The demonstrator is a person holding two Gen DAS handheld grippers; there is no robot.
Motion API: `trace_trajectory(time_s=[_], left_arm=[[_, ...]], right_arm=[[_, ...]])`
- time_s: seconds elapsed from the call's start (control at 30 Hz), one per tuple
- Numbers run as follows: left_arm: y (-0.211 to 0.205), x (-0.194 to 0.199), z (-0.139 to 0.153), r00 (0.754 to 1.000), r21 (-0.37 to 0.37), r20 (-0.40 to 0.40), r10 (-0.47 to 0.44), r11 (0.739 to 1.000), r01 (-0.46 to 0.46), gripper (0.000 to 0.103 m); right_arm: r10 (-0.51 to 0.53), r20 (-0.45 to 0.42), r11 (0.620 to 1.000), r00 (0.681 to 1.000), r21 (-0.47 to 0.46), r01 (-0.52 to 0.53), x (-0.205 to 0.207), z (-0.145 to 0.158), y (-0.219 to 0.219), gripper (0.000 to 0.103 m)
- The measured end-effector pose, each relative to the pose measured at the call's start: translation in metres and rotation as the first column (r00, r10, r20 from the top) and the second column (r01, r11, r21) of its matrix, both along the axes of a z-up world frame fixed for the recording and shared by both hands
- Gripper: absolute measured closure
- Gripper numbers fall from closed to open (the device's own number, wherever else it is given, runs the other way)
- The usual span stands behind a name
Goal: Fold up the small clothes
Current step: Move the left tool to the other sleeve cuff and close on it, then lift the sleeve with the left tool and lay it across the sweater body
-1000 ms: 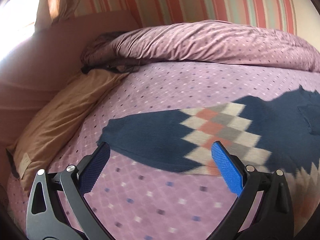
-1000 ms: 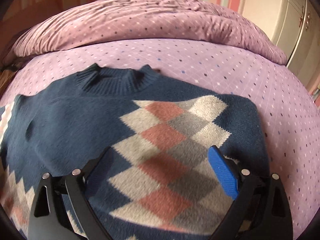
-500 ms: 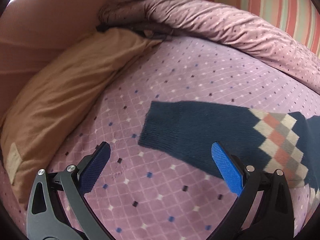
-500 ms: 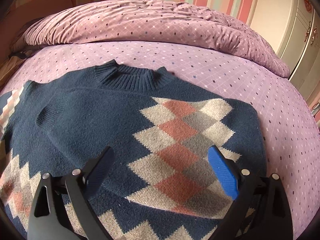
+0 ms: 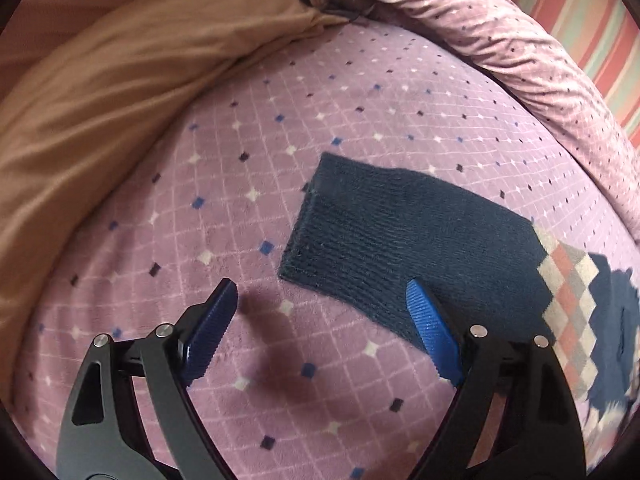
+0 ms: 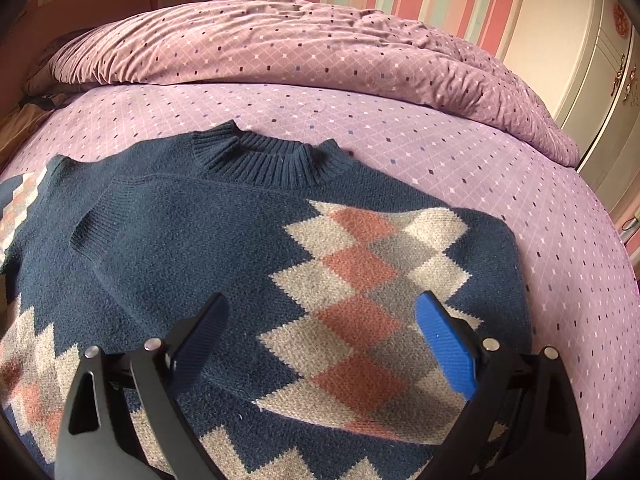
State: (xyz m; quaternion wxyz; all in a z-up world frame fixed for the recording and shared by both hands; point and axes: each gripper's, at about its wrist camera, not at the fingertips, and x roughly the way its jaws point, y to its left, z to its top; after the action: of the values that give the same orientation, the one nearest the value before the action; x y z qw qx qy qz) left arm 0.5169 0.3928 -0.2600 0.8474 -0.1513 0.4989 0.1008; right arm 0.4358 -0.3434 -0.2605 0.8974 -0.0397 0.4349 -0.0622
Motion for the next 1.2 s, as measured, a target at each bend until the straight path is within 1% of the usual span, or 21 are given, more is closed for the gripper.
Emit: trace_trajectory(time_s=[0.1,0.2,0.27,0.3,0.33,0.37,0.4,0.43,0.57,0.73,0.87,0.9,0.97,1.0,1.03,1.1,1.2], left_arm=[[0.007,0.002,-0.005,1.000,-0.047,0.011,0.014,0.999,-0.013,0.018],[0.005,0.006,-0.006,1.000,-0.041,0.013,-0.009,0.999,0.009,0.019],[0.004,0.008,-0.006,1.000,-0.035,0.011,-0.019,0.999,0.019,0.025],[0.005,0.008,-0.006,1.000,-0.037,0.013,-0.021,0.999,0.021,0.033],[0.006,0.009,-0.006,1.000,-0.042,0.013,-0.019,0.999,0.019,0.038],[0.007,0.009,-0.006,1.000,-0.045,0.013,-0.017,0.999,0.017,0.041],[0.007,0.010,-0.006,1.000,-0.048,0.013,-0.019,0.999,0.020,0.049],[0.006,0.011,-0.006,1.000,-0.045,0.010,-0.026,0.999,0.026,0.053],[-0.001,0.012,-0.008,0.999,-0.007,0.000,-0.041,0.999,0.041,0.053],[0.001,0.012,-0.010,1.000,-0.019,0.010,-0.022,1.000,0.022,0.054],[-0.001,0.012,-0.008,1.000,-0.007,0.015,-0.011,1.000,0.012,0.054],[-0.002,0.012,-0.008,1.000,0.000,0.015,-0.010,1.000,0.010,0.058],[0.001,0.011,-0.007,1.000,-0.001,0.020,0.009,1.000,-0.009,0.070],[0.003,0.010,-0.005,0.999,-0.004,0.026,0.025,1.000,-0.025,0.082],[0.005,0.009,-0.004,0.999,-0.008,0.030,0.037,0.999,-0.037,0.090],[0.007,0.009,-0.002,0.999,-0.014,0.034,0.036,0.999,-0.036,0.094],[0.003,0.010,0.002,0.999,0.005,0.037,0.018,1.000,-0.018,0.095]], right_arm=[[0.003,-0.003,1.000,1.000,-0.003,-0.003,0.001,-0.001,0.000,0.008],[-0.001,-0.005,1.000,1.000,-0.002,0.001,0.002,-0.003,0.000,0.008],[-0.003,-0.005,1.000,1.000,0.001,0.003,0.002,-0.005,0.000,0.008],[-0.002,-0.007,1.000,1.000,0.001,0.002,0.002,-0.006,0.000,0.008],[-0.002,-0.009,1.000,1.000,0.001,0.002,0.002,-0.008,0.001,0.008],[0.000,-0.010,1.000,1.000,0.002,0.000,0.002,-0.009,0.002,0.008],[0.003,-0.012,1.000,1.000,0.001,-0.003,0.002,-0.010,0.003,0.008],[0.004,-0.013,1.000,1.000,-0.001,-0.004,0.002,-0.011,0.004,0.008],[0.006,-0.011,1.000,1.000,0.004,-0.006,0.002,-0.012,0.006,0.008],[0.010,-0.009,1.000,1.000,0.001,-0.010,0.004,-0.012,0.008,0.008],[0.008,-0.006,1.000,1.000,-0.001,-0.008,0.005,-0.010,0.008,0.008],[0.007,-0.005,1.000,1.000,-0.002,-0.007,0.005,-0.010,0.008,0.008],[0.007,-0.001,1.000,1.000,-0.002,-0.007,0.004,-0.009,0.008,0.008],[0.008,0.000,1.000,1.000,-0.001,-0.008,0.004,-0.008,0.009,0.008],[0.009,0.000,1.000,1.000,-0.002,-0.009,0.004,-0.007,0.009,0.008],[0.014,0.001,1.000,1.000,-0.007,-0.014,0.003,-0.006,0.010,0.008],[0.011,0.003,1.000,1.000,-0.006,-0.011,0.003,-0.005,0.009,0.008]])
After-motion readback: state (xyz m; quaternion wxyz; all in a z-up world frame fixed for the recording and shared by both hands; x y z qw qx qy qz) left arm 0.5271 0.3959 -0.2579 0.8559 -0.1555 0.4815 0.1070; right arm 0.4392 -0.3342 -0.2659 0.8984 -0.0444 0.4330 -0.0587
